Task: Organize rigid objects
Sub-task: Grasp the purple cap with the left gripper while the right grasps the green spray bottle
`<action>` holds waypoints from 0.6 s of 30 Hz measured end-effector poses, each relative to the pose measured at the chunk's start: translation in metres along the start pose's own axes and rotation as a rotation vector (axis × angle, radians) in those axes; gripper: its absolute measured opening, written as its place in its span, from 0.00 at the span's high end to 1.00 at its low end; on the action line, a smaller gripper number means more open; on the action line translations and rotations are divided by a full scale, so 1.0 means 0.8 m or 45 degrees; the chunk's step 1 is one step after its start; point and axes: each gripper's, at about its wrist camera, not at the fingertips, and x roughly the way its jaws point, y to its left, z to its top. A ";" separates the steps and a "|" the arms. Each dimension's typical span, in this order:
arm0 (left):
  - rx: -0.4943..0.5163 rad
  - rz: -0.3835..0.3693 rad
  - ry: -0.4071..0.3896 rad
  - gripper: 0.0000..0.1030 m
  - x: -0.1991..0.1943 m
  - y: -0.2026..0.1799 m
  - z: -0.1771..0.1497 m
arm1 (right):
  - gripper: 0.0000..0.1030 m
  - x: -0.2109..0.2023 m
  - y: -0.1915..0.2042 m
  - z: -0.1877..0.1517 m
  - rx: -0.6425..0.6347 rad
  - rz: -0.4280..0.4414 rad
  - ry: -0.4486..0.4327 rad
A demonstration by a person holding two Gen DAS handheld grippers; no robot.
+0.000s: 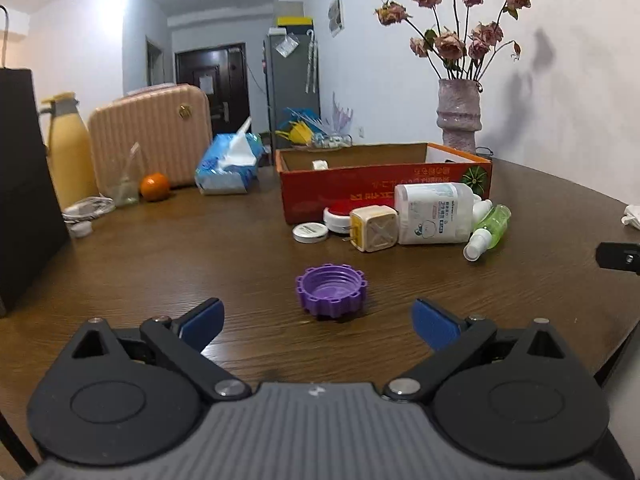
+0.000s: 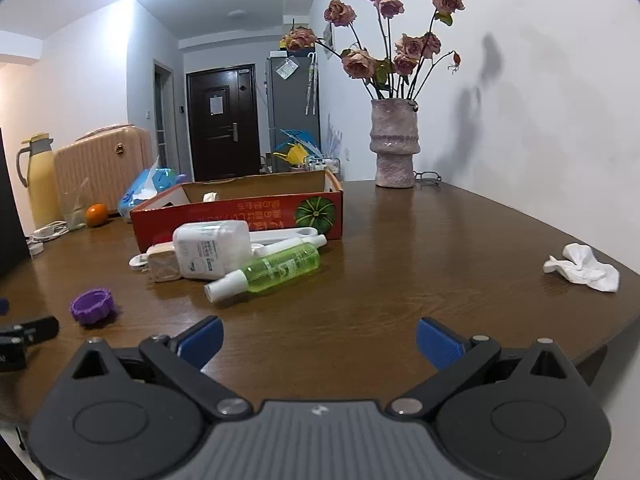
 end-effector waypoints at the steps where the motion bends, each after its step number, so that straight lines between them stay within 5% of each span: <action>1: 0.003 -0.007 0.009 0.03 0.005 0.000 0.002 | 0.00 0.007 0.002 0.003 -0.001 0.010 0.005; 11: -0.009 -0.020 0.153 0.28 0.073 0.008 0.019 | 0.19 0.104 0.016 0.045 0.058 0.095 0.141; 14: -0.065 -0.110 0.254 0.35 0.089 0.016 0.024 | 0.22 0.134 0.020 0.056 0.107 0.135 0.178; 18: -0.076 -0.156 0.226 0.37 0.090 0.018 0.032 | 0.24 0.166 0.029 0.071 0.078 0.095 0.172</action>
